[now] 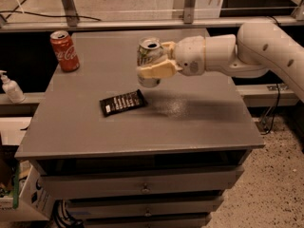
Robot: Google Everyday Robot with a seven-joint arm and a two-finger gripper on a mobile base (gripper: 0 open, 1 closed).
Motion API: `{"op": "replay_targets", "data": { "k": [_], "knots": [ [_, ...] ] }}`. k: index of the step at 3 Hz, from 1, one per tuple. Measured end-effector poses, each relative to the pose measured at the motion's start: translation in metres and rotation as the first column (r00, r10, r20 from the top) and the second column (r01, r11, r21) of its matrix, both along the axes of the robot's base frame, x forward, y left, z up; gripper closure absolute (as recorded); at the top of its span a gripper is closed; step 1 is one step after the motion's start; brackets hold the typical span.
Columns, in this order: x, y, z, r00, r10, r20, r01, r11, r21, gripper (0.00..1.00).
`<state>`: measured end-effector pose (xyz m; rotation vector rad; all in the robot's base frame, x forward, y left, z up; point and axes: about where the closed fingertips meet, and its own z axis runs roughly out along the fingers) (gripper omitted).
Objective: Move 7up can near coke can
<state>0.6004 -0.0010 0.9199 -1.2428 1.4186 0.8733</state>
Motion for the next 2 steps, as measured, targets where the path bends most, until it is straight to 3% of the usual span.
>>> {"op": "replay_targets", "data": {
  "k": [1, 2],
  "knots": [
    [0.0202, 0.0449, 0.0272, 0.9999, 0.008, 0.012, -0.008, 1.0, 0.013, 1.0],
    [0.0199, 0.0458, 0.027, 0.9999, 0.01, 0.012, -0.01, 1.0, 0.012, 1.0]
  ]
}}
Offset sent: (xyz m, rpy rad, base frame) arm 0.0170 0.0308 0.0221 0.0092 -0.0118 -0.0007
